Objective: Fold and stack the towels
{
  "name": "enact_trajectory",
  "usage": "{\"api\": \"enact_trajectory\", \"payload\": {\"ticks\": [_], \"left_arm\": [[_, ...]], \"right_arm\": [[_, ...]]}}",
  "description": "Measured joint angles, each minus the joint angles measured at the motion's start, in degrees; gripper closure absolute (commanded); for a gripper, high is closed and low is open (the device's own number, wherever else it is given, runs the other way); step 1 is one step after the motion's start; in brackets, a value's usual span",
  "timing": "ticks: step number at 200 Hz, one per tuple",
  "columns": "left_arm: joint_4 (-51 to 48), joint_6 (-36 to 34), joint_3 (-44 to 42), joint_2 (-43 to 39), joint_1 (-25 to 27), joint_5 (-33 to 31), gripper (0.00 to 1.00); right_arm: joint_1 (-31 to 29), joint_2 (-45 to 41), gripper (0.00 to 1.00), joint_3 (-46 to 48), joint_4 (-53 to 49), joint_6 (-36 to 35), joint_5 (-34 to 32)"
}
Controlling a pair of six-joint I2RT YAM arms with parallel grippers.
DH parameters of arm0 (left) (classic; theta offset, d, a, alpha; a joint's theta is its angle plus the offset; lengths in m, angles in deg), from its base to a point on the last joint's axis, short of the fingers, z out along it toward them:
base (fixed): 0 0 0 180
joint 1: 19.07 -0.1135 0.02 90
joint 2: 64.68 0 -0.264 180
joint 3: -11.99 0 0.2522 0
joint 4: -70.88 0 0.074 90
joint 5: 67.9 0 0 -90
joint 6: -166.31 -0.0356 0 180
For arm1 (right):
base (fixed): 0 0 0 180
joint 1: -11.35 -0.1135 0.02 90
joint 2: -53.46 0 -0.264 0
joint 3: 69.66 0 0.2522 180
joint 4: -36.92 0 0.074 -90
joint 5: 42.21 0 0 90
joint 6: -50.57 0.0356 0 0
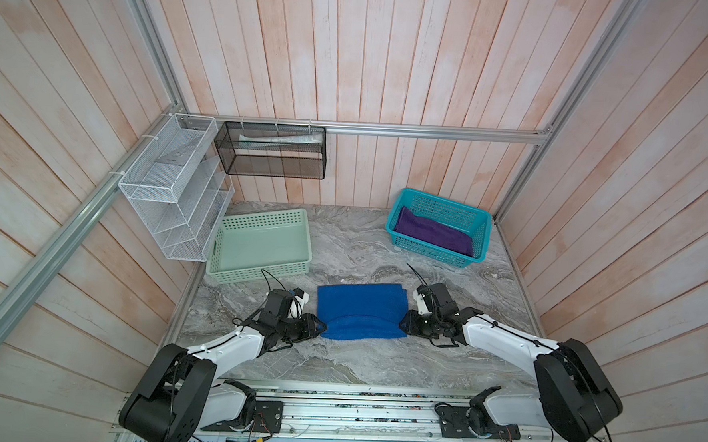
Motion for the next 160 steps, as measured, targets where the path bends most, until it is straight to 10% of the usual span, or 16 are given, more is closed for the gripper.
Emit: {"api": "enact_trajectory", "payload": {"ticks": [22, 97, 105, 126, 160], "left_arm": [[-0.5, -1.0, 0.0, -0.4, 0.0, 0.2, 1.00], [-9.2, -2.8, 3.3, -4.0, -1.0, 0.2, 1.00], [-10.2, -2.8, 3.3, -3.8, -1.1, 0.2, 0.88], [-13.1, -2.7, 3.3, -2.7, -1.1, -1.0, 0.53], [-18.6, -1.9, 4.2, -2.4, -1.3, -4.0, 0.49]], "right_arm": [[0.0, 0.1, 1.00, 0.0, -0.3, 0.3, -0.2], [2.0, -7.7, 1.00, -0.9, -6.1, -1.6, -1.6], [2.1, -8.3, 1.00, -0.9, -6.5, -1.5, -1.6], [2.3, -8.5, 0.59, 0.0, -7.1, -1.4, -0.9], [2.6, -8.3, 0.42, 0.2, -10.7, -1.6, -1.0]]}}
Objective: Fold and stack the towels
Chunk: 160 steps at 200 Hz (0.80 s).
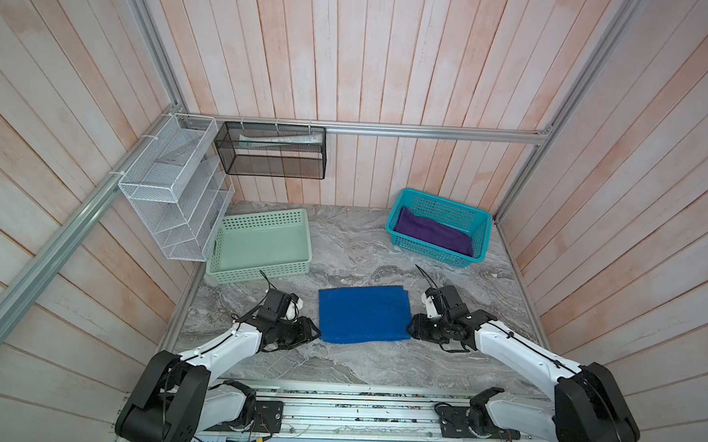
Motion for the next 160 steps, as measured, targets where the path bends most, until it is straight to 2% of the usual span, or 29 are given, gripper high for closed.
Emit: {"api": "enact_trajectory", "payload": {"ticks": [31, 51, 93, 118, 137, 160], "left_arm": [[-4.9, -0.8, 7.5, 0.0, 0.7, -4.3, 0.51], [-4.3, -1.4, 14.8, 2.1, 3.9, -6.4, 0.52], [1.3, -0.9, 30.3, 19.2, 16.7, -7.5, 0.54], [5.4, 1.5, 37.3, 30.1, 22.4, -6.3, 0.54], [8.0, 3.7, 39.0, 35.3, 24.7, -6.1, 0.54], [9.9, 6.3, 37.0, 37.8, 24.2, -6.3, 0.56]], "right_arm": [[4.1, 0.0, 0.39, -1.7, -0.7, -1.0, -0.8], [6.7, 2.1, 0.39, -3.8, 1.0, -1.5, -0.8], [8.4, 15.8, 0.39, -11.7, 5.7, -3.4, 2.3], [7.7, 22.9, 0.39, -14.6, 7.6, -3.9, 3.1], [6.0, 25.5, 0.39, -17.0, 8.7, -4.0, 3.5], [3.1, 27.2, 0.40, -17.9, 11.4, -3.0, 4.5]]}}
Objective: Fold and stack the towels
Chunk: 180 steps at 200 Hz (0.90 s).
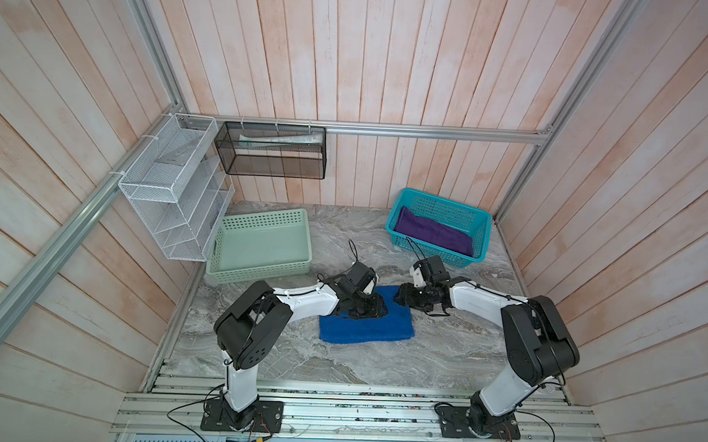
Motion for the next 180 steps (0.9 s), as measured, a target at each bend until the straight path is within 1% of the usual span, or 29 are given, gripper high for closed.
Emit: {"api": "enact_trajectory", "payload": {"ticks": [10, 21, 28, 50, 62, 64, 74, 103, 125, 149, 165, 180], "left_arm": [[1.1, 0.7, -1.4, 0.6, -0.5, 0.0, 0.57], [3.6, 1.6, -2.7, 0.5, -1.1, 0.9, 0.57], [4.8, 2.1, -3.3, 0.5, -1.3, 1.2, 0.58], [8.9, 3.5, -5.7, 0.0, -1.6, 2.0, 0.58], [10.4, 4.0, -6.7, -0.2, -1.7, 2.1, 0.58], [10.6, 4.1, -6.8, -0.2, -1.7, 2.1, 0.58], [11.4, 4.3, -7.3, -0.4, -1.7, 2.1, 0.58], [11.6, 4.5, -7.6, -0.8, -2.4, 2.2, 0.58], [9.9, 4.0, -8.0, -2.3, -4.5, 2.0, 0.58], [6.5, 2.4, -8.0, -5.9, -7.6, 1.0, 0.58], [4.5, 0.9, -7.4, -8.7, -9.1, -0.2, 0.58], [3.6, -0.1, -5.9, -10.1, -9.8, -1.1, 0.58]], "right_arm": [[-1.1, 0.4, 0.42, 0.0, 1.2, 0.5, 0.5], [-2.4, 1.1, 0.47, 0.0, 2.9, 1.4, 1.2], [-3.0, 1.6, 0.54, 0.0, 4.0, 1.9, 1.7], [-4.5, 3.5, 0.80, -0.2, 6.6, 3.6, 2.7], [-5.2, 4.4, 0.90, -0.8, 6.9, 3.8, 3.0], [-5.3, 4.5, 0.93, -0.9, 6.8, 4.3, 2.9], [-5.8, 5.1, 1.00, -1.9, 6.4, 4.1, 3.0], [-6.9, 6.5, 1.00, -6.2, 2.9, 3.9, 1.7], [-7.2, 6.6, 1.00, -11.5, -1.4, 2.1, -0.4], [-7.1, 7.4, 1.00, -23.5, -6.7, -2.1, -4.4], [-6.5, 8.4, 1.00, -32.2, -7.8, -4.8, -7.1], [-4.7, 10.5, 1.00, -40.9, -8.4, -7.5, -8.9]]}}
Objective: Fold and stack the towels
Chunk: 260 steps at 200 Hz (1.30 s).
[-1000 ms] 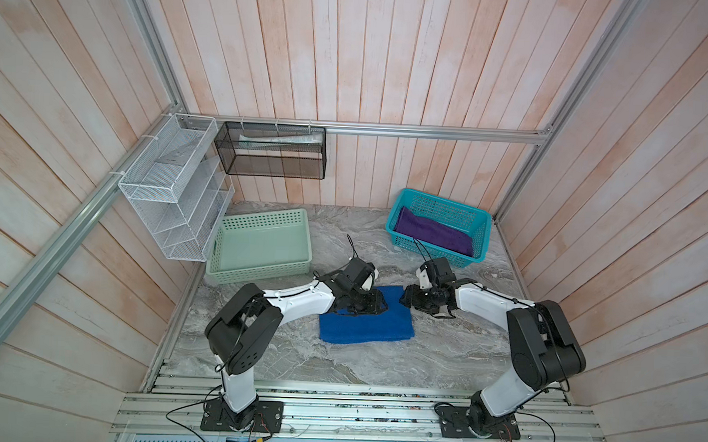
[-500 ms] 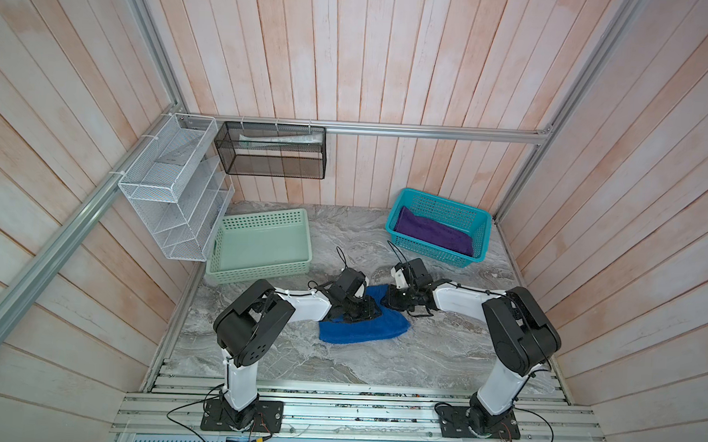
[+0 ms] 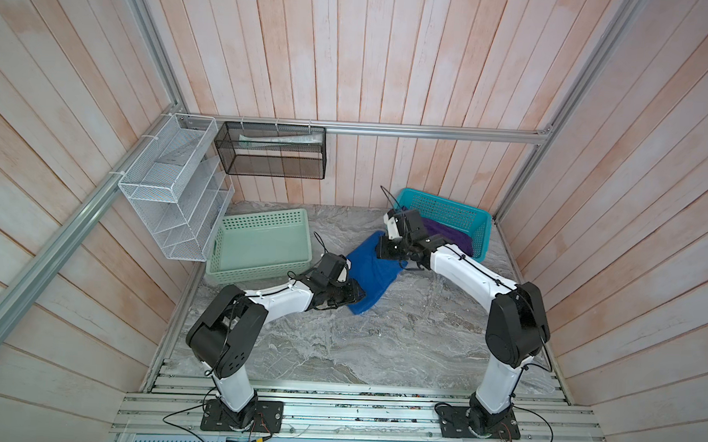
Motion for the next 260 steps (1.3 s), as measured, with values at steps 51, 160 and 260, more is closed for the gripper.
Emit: {"api": "enact_trajectory", "payload": {"ticks": [51, 160, 260], "left_arm": [[0.0, -1.0, 1.7, 0.8, -0.2, -0.4, 0.58], [-0.2, -0.3, 0.6, 1.1, -0.1, -0.4, 0.58], [-1.8, 0.9, -1.3, -5.2, 0.7, -2.9, 0.58]], "right_arm": [[13.7, 17.0, 1.00, -26.4, -1.1, -3.5, -1.4], [15.2, 12.8, 1.00, -1.9, -6.1, -5.5, 8.8], [13.9, -9.7, 1.00, 11.7, -11.3, -5.8, 8.8]]}}
